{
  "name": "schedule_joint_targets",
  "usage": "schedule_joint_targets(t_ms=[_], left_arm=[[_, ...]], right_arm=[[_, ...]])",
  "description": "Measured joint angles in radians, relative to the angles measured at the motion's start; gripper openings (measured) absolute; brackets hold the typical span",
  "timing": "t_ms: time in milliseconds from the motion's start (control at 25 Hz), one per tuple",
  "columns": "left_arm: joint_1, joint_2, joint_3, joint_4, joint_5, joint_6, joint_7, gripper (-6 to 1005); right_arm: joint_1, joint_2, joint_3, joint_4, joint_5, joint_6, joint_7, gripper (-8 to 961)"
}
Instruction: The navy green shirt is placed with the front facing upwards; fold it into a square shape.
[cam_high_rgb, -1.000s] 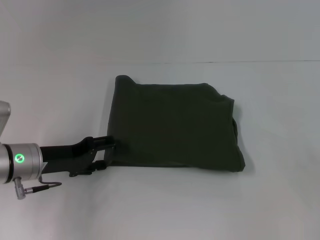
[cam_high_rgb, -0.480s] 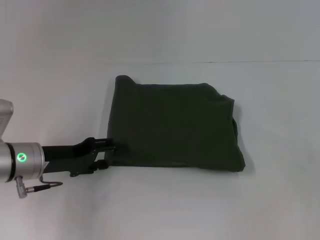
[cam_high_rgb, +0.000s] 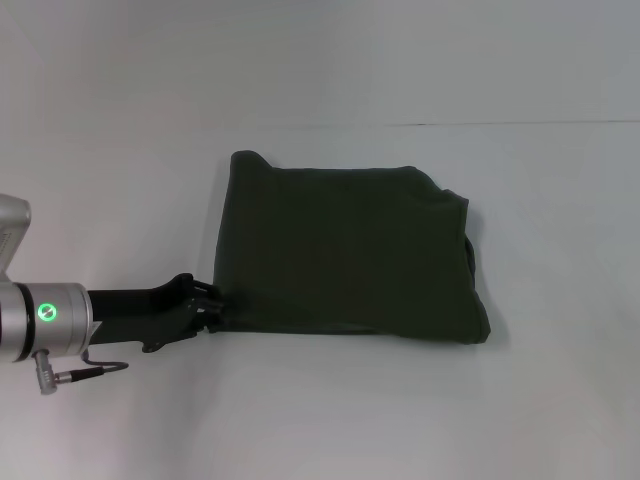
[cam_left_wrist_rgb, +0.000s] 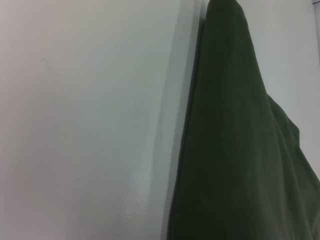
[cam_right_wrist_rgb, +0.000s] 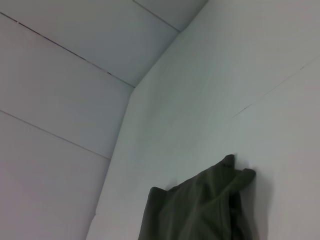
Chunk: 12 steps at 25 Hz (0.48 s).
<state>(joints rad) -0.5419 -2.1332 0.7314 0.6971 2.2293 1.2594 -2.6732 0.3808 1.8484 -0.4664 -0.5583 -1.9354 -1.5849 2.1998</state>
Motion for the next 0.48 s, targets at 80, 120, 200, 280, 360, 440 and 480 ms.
schedule_joint_targets(t_ms=[80,120,200,280,360,440,480], left_arm=[[0.000,0.000,0.000,0.000,0.000,0.002,0.000,323],[0.000,0.001,0.000,0.000,0.000,0.002,0.000,301],[0.001,0.001,0.000,0.003,0.000,0.005,0.000,257],[0.004,0.001,0.000,0.006,0.000,0.007,0.000,214],[0.006,0.000,0.000,0.007,0.000,0.008,0.000,170],[0.008,0.000,0.000,0.007,0.000,0.009,0.000,121],[0.008,0.000,0.000,0.007,0.000,0.010,0.000,95]], right_arm=[[0.000,0.000,0.000,0.000,0.001,0.001,0.000,759],[0.001,0.000,0.000,0.000,0.001,0.001,0.000,759],[0.001,0.000,0.000,0.000,0.002,0.001,0.001,759],[0.001,0.000,0.000,0.000,0.003,0.001,0.001,760],[0.001,0.000,0.000,0.000,0.005,-0.001,0.001,760],[0.001,0.000,0.000,0.000,0.005,-0.001,0.001,760],[0.001,0.000,0.000,0.000,0.005,-0.001,0.001,760]])
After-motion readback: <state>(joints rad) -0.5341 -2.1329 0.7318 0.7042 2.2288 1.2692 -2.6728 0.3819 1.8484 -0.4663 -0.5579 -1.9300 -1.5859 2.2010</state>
